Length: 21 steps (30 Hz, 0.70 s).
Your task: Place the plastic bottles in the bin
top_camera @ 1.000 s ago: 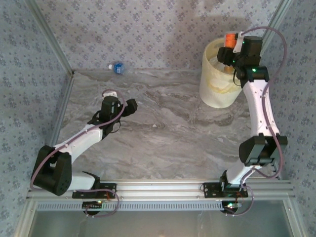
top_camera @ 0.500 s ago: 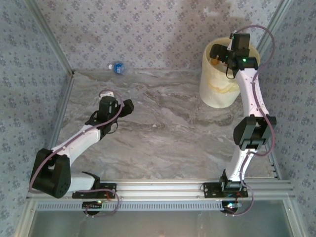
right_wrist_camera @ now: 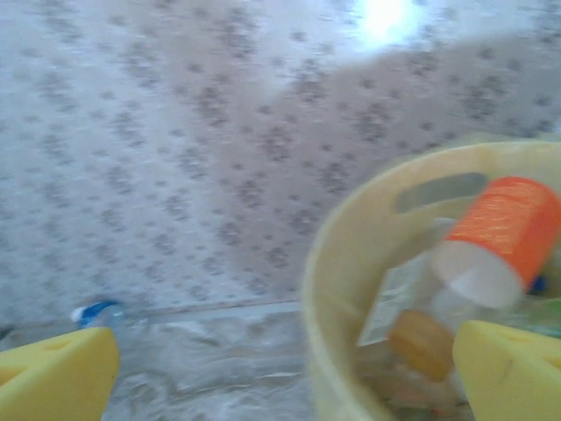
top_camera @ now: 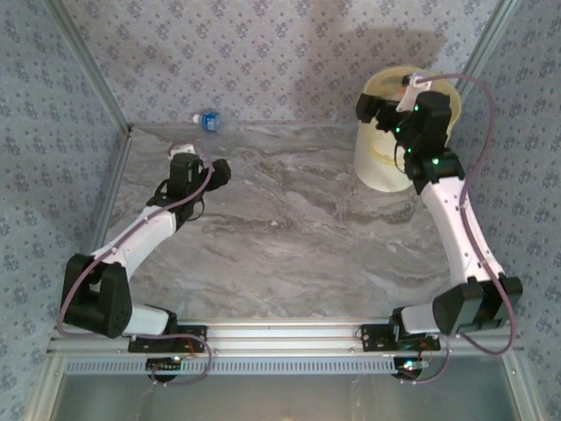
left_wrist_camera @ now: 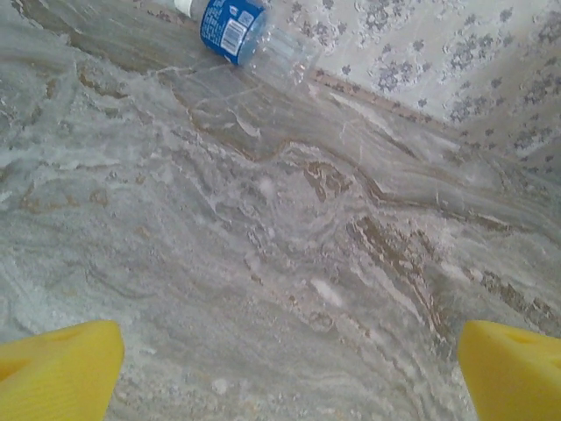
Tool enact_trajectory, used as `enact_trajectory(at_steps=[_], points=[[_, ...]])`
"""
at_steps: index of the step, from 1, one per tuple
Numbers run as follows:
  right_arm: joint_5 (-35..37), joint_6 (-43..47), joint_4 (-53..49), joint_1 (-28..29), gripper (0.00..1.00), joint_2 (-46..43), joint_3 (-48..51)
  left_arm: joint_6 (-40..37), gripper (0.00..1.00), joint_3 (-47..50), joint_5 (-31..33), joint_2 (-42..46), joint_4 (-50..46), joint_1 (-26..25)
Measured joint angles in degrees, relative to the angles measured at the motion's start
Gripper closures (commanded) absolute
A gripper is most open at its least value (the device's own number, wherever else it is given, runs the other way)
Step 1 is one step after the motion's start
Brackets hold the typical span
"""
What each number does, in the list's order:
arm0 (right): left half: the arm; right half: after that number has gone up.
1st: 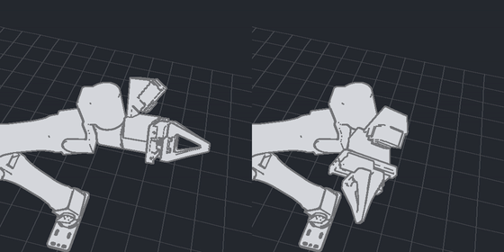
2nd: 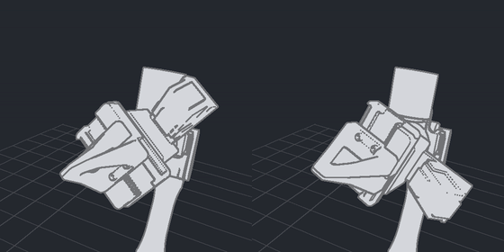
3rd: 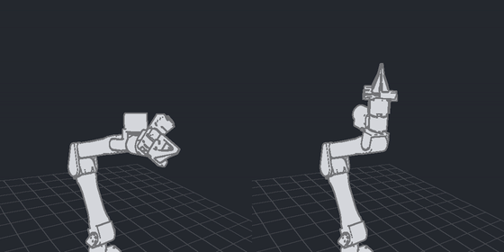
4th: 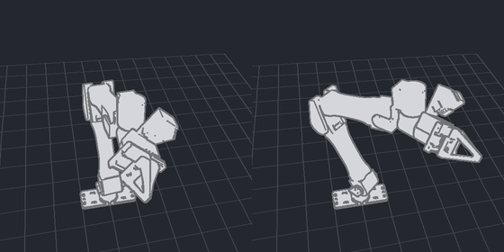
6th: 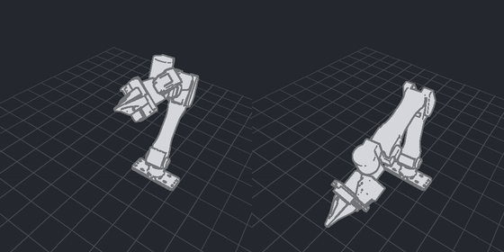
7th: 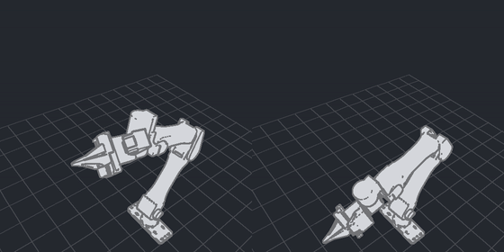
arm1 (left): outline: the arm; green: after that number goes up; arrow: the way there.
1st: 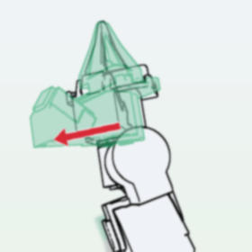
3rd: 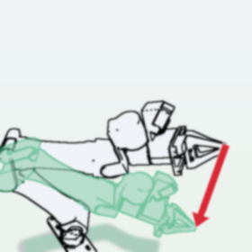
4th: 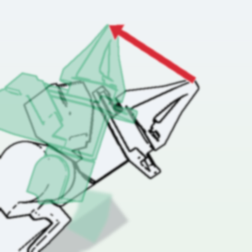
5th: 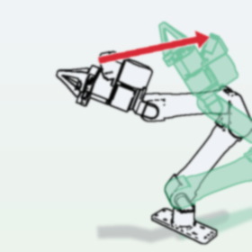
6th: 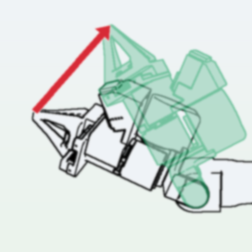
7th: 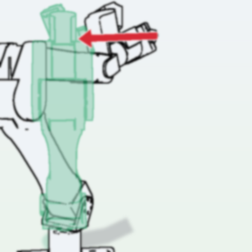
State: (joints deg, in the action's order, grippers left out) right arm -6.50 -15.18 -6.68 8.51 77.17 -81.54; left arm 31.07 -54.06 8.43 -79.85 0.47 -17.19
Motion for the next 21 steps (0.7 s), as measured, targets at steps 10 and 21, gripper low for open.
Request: enact_trajectory(at_steps=[10, 21], points=[[-4.3, 3.6, 14.4, 16.0, 0.0, -3.2, 15.3, -1.7, 0.02, -18.5, 0.1, -18.2, -1.4, 4.9], [-1.1, 2.5, 19.0, 16.9, 0.0, 4.0, 16.1, -0.6, 0.02, -54.6, -4.6, -47.5, -14.6, 8.8]])
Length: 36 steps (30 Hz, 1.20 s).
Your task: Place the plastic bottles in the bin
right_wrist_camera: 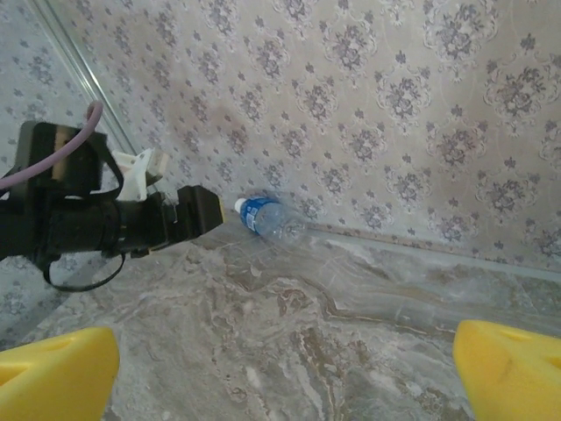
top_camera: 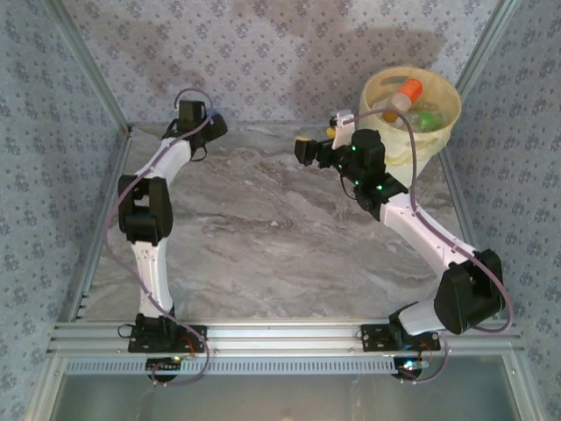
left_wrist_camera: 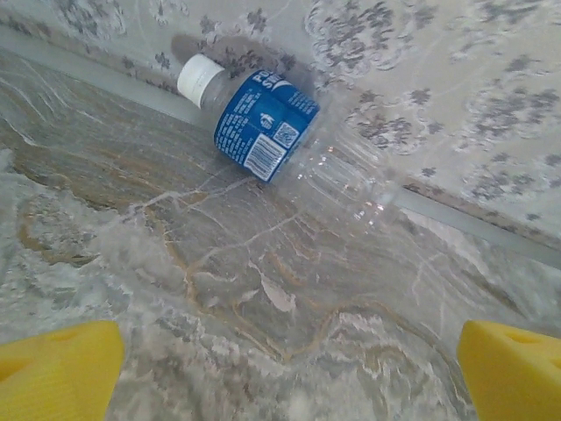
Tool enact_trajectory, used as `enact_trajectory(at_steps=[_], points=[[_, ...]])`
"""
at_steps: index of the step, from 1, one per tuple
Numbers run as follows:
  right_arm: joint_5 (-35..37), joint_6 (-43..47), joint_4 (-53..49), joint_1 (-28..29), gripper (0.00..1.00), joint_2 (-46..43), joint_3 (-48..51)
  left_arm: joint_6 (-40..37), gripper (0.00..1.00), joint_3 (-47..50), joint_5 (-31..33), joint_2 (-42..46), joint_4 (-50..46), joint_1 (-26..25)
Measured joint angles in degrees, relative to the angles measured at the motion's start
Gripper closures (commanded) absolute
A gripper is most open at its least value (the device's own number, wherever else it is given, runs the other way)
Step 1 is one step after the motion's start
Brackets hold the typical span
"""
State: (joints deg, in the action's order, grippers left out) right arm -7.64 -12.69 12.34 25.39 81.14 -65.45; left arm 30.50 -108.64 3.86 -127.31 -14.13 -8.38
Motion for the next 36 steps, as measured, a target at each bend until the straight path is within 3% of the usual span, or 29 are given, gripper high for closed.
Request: enact_trajectory(at_steps=[9, 15, 28, 36], points=[[2.8, 1.1, -0.2, 0.0, 0.0, 5.0, -3.7, 10.0, 0.02, -26.1, 1.6, -17.8, -10.7, -1.2], [4.1, 3.5, -0.6, 0.0, 0.0, 8.5, -6.4, 15.2, 0.04, -48.9, 4.5, -32.1, -15.9, -1.4], [6.4, 8.3, -4.0, 0.0, 0.0, 15.0, -11.1, 16.2, 0.16, -53.9, 5.2, -38.6, -12.5, -0.9], [8.0, 9.4, -4.5, 0.0, 0.0, 15.8, -11.8, 10.5, 0.15, -50.9, 3.2, -34.5, -20.2, 2.3]])
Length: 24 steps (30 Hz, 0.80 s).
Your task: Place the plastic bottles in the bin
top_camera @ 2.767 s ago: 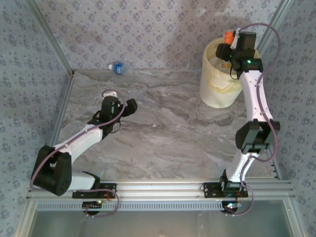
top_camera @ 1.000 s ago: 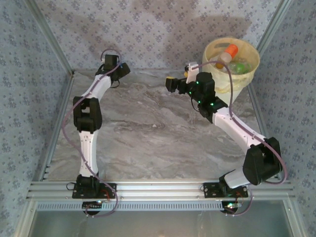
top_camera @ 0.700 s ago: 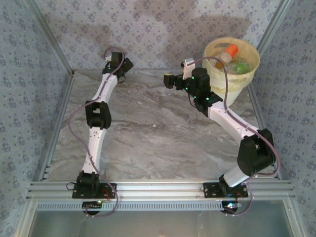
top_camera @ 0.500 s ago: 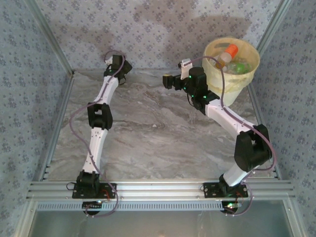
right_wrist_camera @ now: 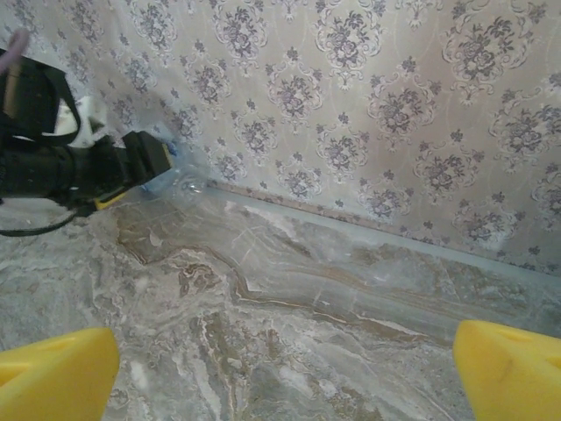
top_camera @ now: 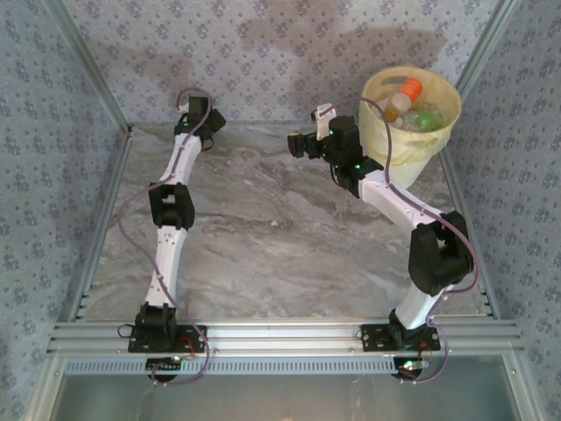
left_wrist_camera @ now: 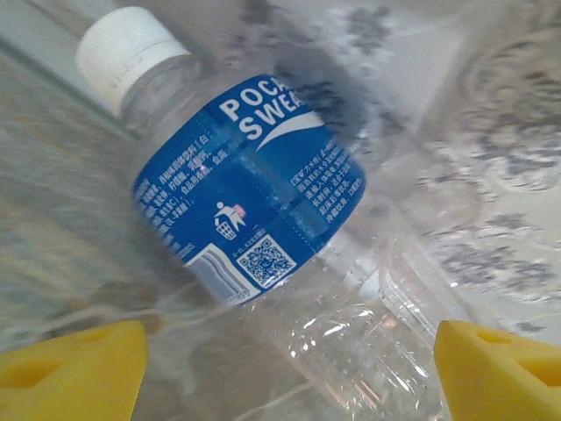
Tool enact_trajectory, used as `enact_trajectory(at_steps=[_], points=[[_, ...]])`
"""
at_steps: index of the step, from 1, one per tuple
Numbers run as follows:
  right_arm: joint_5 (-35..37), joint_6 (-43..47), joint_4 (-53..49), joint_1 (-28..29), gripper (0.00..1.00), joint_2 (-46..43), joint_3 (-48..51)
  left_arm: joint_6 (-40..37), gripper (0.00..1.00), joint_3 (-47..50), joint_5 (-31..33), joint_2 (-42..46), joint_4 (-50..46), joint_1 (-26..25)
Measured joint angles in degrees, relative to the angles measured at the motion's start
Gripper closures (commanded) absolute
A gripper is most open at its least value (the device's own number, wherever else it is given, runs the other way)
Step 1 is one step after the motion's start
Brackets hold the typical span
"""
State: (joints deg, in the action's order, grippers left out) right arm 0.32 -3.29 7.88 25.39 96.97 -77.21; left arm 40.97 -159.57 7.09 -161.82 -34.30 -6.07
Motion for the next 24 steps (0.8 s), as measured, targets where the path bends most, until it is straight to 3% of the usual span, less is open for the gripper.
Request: enact_trajectory(at_steps=[4, 7, 11, 16, 24], points=[[0.5, 0.2, 0.0, 0.1, 0.0, 0.0, 0.0, -2.8, 0.13, 15.2, 0.2, 9.7, -1.7, 1.2], [0.8, 0.2, 0.0, 0.2, 0.0, 0.0, -0.2, -3.7, 0.03, 32.5, 0.1, 20.3, 1.8, 1.5], [1.1, 0.4, -0.1, 0.3, 0.0, 0.0, -0.5, -1.8, 0.02, 46.5, -0.7, 30.3, 7.9, 1.4], [1.3, 0.4, -0.4, 0.5, 0.0, 0.0, -1.0, 1.0, 0.02, 45.3, -3.0, 30.7, 11.8, 1.5], [1.9, 0.4, -1.3, 0.5, 0.0, 0.0, -1.0, 6.6, 0.02, 29.9, -3.2, 21.1, 6.8, 1.5]])
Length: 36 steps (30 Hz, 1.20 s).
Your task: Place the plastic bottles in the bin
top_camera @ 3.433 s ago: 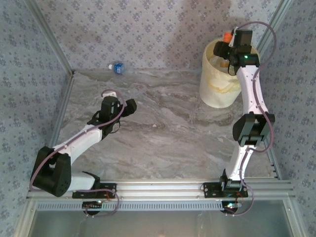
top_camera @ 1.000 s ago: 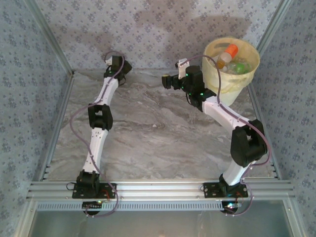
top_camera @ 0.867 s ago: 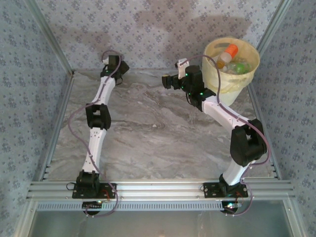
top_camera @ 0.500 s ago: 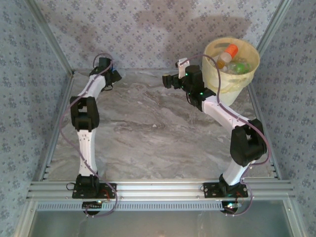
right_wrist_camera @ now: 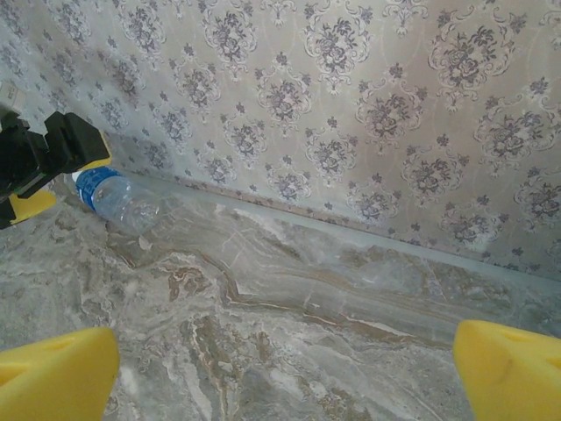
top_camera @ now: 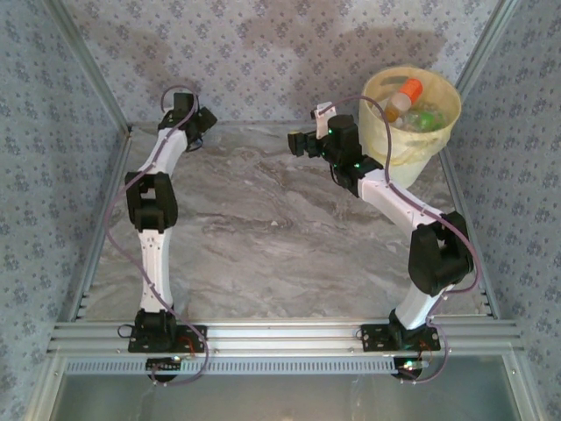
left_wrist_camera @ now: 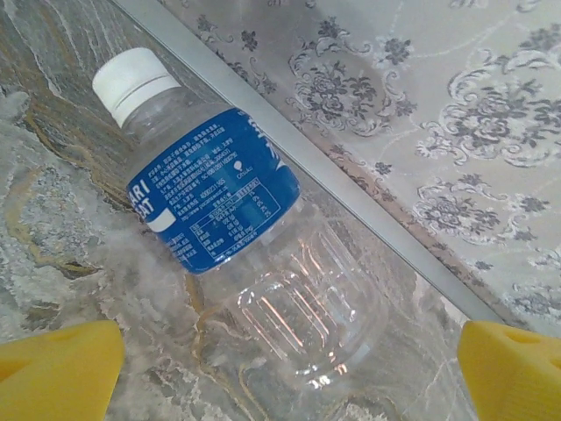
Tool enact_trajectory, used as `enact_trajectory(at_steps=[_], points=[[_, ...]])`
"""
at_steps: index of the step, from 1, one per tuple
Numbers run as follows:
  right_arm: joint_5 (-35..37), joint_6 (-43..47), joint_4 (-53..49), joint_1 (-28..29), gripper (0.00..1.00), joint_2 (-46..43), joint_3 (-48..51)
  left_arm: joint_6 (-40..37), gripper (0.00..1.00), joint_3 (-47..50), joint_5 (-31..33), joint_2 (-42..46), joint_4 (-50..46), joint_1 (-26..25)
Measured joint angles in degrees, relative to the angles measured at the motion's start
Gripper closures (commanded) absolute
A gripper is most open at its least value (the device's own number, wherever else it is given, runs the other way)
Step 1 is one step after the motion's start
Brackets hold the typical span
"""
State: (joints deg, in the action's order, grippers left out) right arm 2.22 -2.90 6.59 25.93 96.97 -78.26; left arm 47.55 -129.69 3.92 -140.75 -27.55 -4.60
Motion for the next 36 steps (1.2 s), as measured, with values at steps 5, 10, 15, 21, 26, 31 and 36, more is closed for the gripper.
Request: enact_trajectory(at_steps=[5, 10, 15, 21, 26, 31, 36], points=[[0.2, 0.5, -0.5, 0.0, 0.0, 0.0, 0.0, 2.9, 0.02, -11.7, 1.7, -7.6, -5.1, 0.0], [0.5, 1.0, -1.1, 0.0, 0.0, 0.0, 0.0, 4.2, 0.02, -27.8, 2.6, -18.3, -10.0, 0.0], [1.2, 1.1, -1.3, 0.1, 0.0, 0.0, -0.1, 3.9, 0.02, -29.2, 1.4, -20.8, -12.6, 0.1], [1.7, 1.3, -1.3, 0.1, 0.0, 0.0, -0.1, -0.7, 0.08, -22.6, 0.4, -17.7, -13.0, 0.1], [2.0, 1.3, -1.3, 0.2, 0.0, 0.0, -0.1, -5.6, 0.21, -9.9, 0.3, -10.9, -10.3, 0.3], [2.2, 1.3, -1.3, 0.4, 0.0, -0.4, -0.1, -9.4, 0.31, -8.9, -1.2, -10.3, -10.0, 0.9], [2.8, 1.3, -1.3, 0.5, 0.0, -2.6, 0.4, -12.5, 0.35, -9.6, -3.2, -10.4, -11.3, 1.4]])
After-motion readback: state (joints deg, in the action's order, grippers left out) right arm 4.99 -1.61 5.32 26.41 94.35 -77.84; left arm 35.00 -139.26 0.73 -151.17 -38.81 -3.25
